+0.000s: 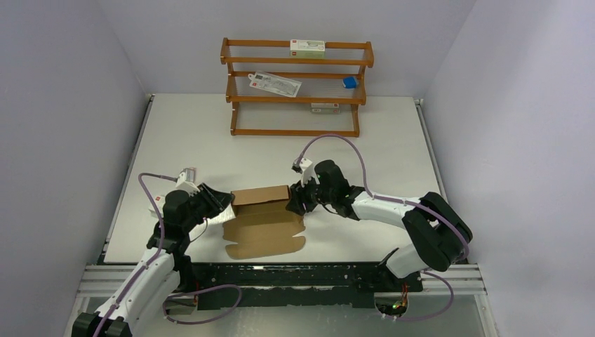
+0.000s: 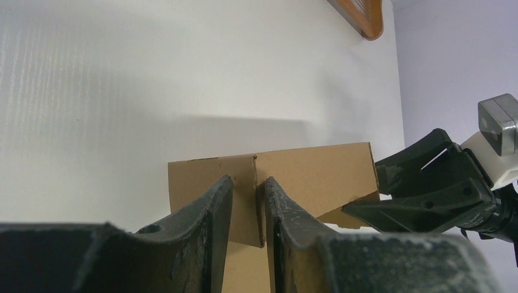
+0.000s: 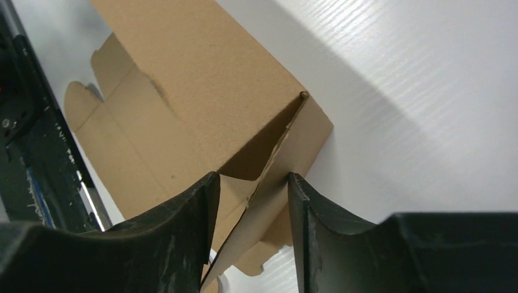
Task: Fold the paper box
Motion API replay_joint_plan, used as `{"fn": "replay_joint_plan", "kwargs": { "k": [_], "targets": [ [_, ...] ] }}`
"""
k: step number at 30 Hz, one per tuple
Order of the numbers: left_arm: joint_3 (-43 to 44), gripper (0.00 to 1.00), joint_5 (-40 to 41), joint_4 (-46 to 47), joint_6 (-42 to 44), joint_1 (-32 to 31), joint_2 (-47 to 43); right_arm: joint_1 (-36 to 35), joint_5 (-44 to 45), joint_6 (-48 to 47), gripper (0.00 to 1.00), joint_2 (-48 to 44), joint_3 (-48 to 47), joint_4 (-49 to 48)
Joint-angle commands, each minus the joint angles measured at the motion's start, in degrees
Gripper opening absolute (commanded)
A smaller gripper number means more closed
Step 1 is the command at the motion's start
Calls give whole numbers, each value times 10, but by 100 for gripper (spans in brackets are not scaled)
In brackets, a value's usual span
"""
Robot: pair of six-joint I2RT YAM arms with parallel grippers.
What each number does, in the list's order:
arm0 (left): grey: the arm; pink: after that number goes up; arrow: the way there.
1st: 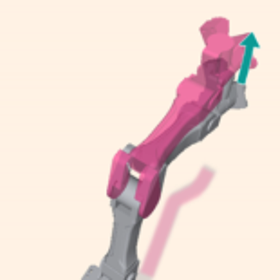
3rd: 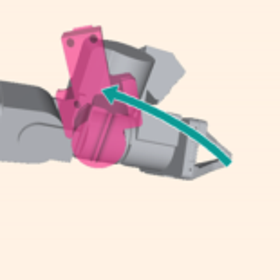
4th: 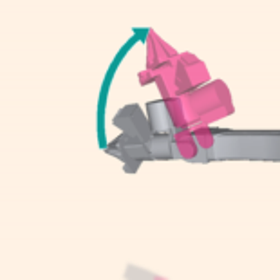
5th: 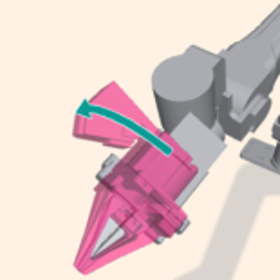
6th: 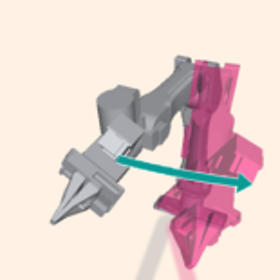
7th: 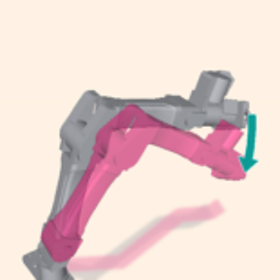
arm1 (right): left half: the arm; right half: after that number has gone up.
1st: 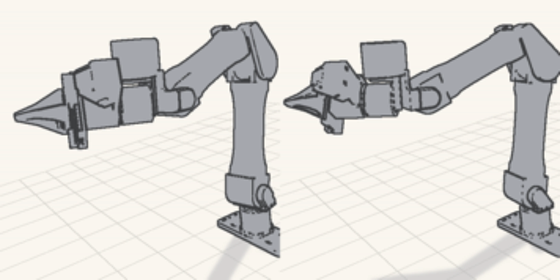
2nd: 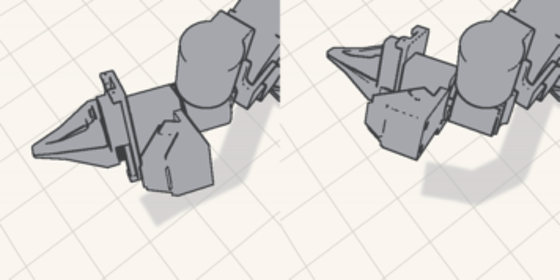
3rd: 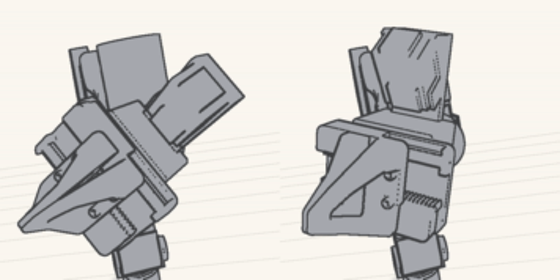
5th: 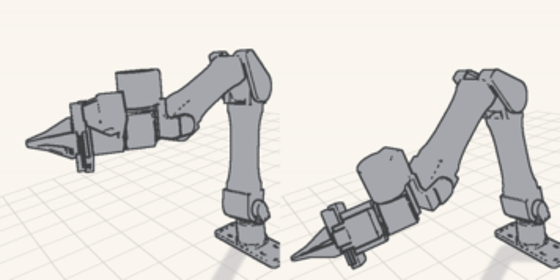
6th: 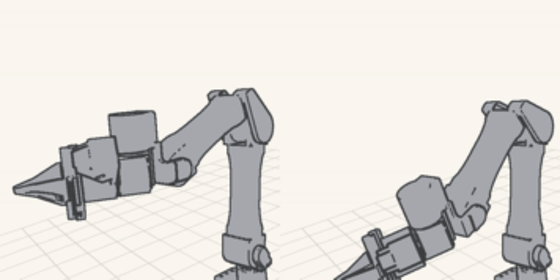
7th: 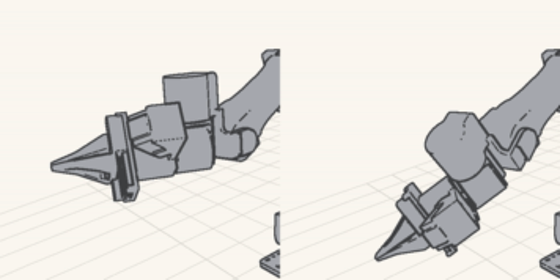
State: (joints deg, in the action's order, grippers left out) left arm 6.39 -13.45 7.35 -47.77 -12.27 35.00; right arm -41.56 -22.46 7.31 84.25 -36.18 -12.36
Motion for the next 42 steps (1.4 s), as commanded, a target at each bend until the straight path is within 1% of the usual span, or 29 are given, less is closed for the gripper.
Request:
{"fn": "replay_joint_plan", "kwargs": {
  "k": [1,5,8,17,22,24,26,30,33,38,42],
  "targets": [
    [8,31,12,-51,17,-4,6,3,-59,-15,51,-14,6,-28],
    [11,31,13,-51,18,-3,6,9,-78,-30,58,-27,7,-24],
    [11,31,12,-51,18,-3,9,16,-119,-38,62,-37,13,-38],
    [13,31,8,-51,20,-3,11,24,-216,-86,68,-3,-11,-27],
    [13,31,7,-51,21,-3,12,24,-257,-112,77,7,-20,-18],
    [13,31,6,-49,22,-4,13,25,-260,-122,83,7,-25,-9],
    [13,31,5,-48,22,-4,14,24,-257,-134,85,8,-28,-3],
    [13,31,1,-44,21,-4,18,24,-231,-166,85,5,-26,7],
    [12,31,-1,-40,21,-3,20,24,-191,-184,82,4,-26,17],
    [15,31,-4,-36,22,-3,26,18,-142,-186,72,-7,-9,-14],
    [16,31,-6,-33,23,-4,31,12,-132,-190,65,-8,-3,-22]
  ]
}}
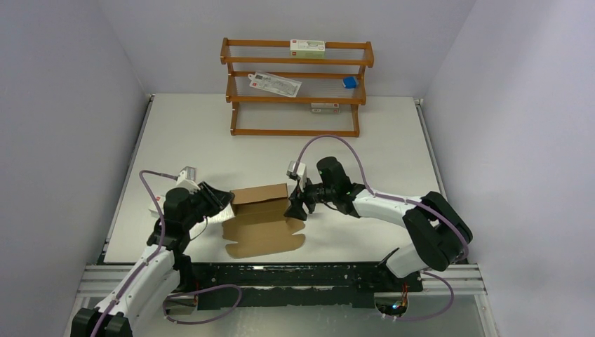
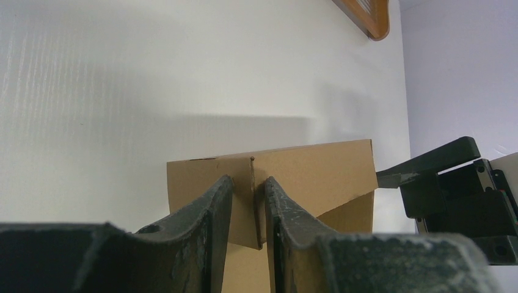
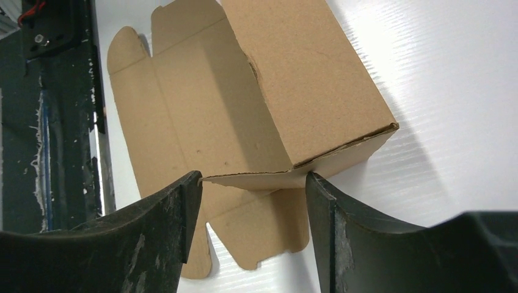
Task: Fold the paper box
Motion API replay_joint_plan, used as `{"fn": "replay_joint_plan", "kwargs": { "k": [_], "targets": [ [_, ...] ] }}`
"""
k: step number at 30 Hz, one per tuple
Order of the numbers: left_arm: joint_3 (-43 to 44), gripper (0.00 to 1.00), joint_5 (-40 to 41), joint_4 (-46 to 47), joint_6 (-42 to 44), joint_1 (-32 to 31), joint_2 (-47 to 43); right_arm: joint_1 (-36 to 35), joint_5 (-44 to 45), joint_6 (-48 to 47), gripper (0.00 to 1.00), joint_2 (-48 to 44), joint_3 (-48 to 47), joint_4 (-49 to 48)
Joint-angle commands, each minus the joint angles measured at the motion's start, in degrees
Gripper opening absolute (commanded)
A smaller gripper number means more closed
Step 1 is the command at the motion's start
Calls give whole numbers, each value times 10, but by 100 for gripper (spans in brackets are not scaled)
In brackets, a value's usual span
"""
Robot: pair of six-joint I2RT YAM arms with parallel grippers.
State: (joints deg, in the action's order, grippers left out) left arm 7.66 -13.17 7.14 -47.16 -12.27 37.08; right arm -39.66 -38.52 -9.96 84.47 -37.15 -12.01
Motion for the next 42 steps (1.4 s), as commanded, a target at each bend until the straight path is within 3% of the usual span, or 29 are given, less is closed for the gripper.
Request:
{"fn": "replay_joint_plan", "kwargs": {
  "k": [1,8,14,25,33,35,42],
  "targets": [
    [3,31,-9,-30,16,-3,11,-8,29,-17,63,-9,7,-27],
    [4,31,-15,-20,18,-3,23,-16,40,4,59,-7,16,-71],
    [6,31,-20,-12,16,-3,29,-17,-8,4,73,5,2,-81],
    [12,32,-33,-9,20,-3,39,-18,-74,-70,80,37,-48,-3],
    [20,32,-33,-13,27,-3,41,-19,-52,-168,96,47,-81,101],
    [23,32,-34,-14,29,-4,44,-20,-37,-174,95,44,-80,95],
    [27,32,-34,-21,33,-3,43,-26,1,-210,81,23,-56,57]
  ]
}}
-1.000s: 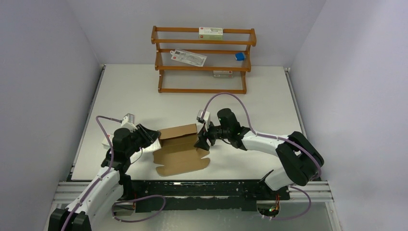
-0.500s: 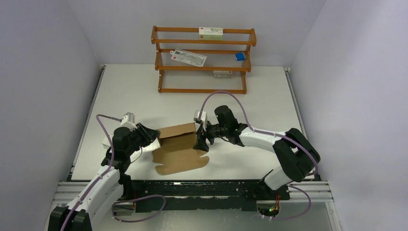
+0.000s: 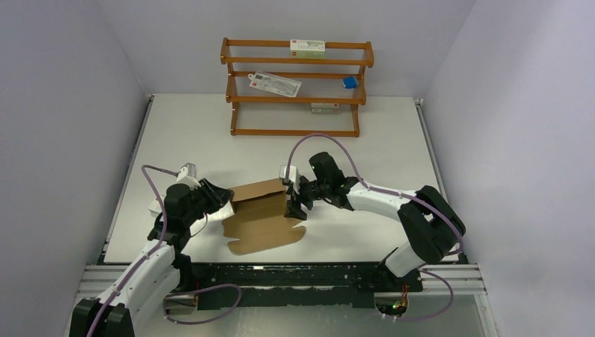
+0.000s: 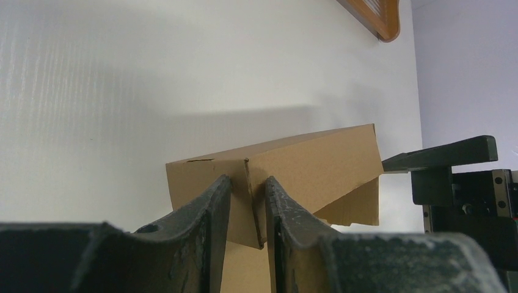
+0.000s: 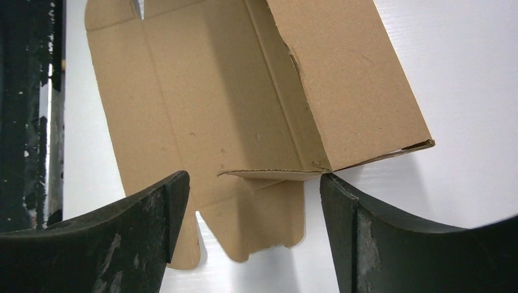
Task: Fold the paper box
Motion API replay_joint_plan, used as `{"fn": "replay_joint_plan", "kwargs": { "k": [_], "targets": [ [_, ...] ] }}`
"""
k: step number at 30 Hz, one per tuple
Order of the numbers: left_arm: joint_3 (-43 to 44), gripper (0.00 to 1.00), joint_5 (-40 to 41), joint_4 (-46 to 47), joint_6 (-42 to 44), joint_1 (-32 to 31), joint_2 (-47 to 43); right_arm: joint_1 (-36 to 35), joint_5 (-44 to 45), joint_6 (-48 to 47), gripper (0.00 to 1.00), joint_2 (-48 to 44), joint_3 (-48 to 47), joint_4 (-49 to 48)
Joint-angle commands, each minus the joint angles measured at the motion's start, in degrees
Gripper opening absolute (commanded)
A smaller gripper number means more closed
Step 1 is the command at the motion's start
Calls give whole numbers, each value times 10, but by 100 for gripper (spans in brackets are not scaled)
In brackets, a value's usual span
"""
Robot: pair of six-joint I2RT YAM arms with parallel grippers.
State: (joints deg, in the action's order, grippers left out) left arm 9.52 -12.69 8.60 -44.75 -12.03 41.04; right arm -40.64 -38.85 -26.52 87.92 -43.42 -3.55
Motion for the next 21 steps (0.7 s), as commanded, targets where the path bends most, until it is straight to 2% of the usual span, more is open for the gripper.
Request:
{"fn": "replay_joint_plan", "kwargs": {
  "k": [1,4,8,12,16,21],
  "targets": [
    [10,32,-38,-37,10,-6,3,-16,4,-46,81,-11,6,-25],
    [20,32,-34,-49,18,-5,1,-16,-1,-50,83,-7,-6,0],
    [39,34,-20,-72,28,-5,-4,-16,53,-53,86,-24,4,1],
    [47,35,-18,-74,33,-5,0,-16,93,-65,84,-45,6,4],
    [53,35,-21,-74,40,-5,16,-16,88,-79,83,-47,-7,26],
    [66,36,-15,-84,45,-5,11,-14,91,-68,91,-48,-35,82]
  ]
}}
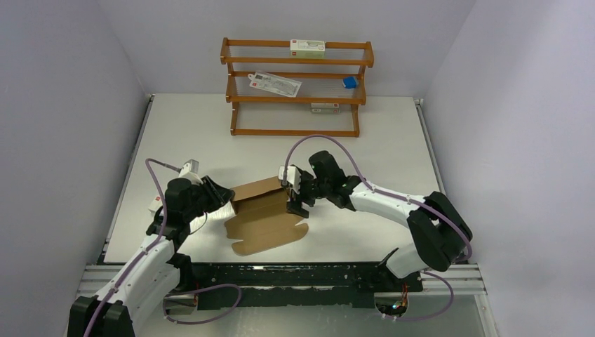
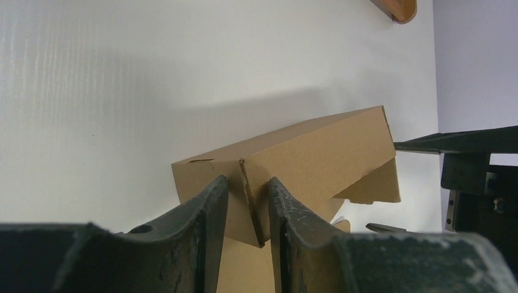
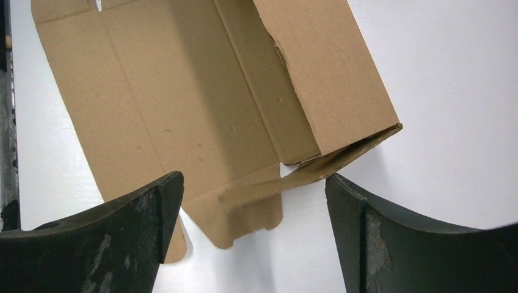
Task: Fold the paper box
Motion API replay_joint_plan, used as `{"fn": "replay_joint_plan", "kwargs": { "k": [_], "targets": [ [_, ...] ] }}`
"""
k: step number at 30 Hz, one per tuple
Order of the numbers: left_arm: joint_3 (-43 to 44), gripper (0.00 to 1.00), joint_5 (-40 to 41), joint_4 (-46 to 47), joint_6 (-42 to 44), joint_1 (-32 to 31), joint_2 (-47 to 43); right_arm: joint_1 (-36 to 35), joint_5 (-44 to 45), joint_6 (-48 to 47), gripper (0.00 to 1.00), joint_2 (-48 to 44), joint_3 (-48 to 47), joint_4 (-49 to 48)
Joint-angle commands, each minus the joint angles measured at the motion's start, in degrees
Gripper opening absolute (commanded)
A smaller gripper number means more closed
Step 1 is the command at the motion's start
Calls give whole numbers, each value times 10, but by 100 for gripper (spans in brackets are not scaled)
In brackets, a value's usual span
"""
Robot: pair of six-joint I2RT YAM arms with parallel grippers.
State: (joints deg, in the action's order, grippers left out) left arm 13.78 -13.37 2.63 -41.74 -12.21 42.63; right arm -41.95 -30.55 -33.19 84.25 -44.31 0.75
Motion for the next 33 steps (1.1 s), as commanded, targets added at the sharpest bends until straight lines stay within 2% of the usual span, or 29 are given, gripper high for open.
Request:
{"fn": "replay_joint_plan", "kwargs": {
  "k": [1,3,9,13,16,20,26,33],
  "targets": [
    [24,36,-5,-25,17,-4,-6,2,15,6,93,-18,-27,41],
    [26,37,-3,-25,19,-4,-6,12,26,21,94,-40,-25,42],
    [27,37,-5,-24,20,-4,4,62,-22,57,94,-125,-27,55],
    [27,37,-5,-19,21,-4,8,95,29,106,91,-151,-16,11],
    [27,37,-5,-18,20,-4,9,120,112,139,87,-124,-23,-4],
    [27,37,-7,-17,19,-4,7,134,141,125,86,-53,-49,-16],
    [26,37,-8,-11,14,-4,9,138,125,100,86,18,-48,-62],
    [21,37,-11,-2,9,-4,9,135,23,81,86,23,-19,-65]
  ]
}}
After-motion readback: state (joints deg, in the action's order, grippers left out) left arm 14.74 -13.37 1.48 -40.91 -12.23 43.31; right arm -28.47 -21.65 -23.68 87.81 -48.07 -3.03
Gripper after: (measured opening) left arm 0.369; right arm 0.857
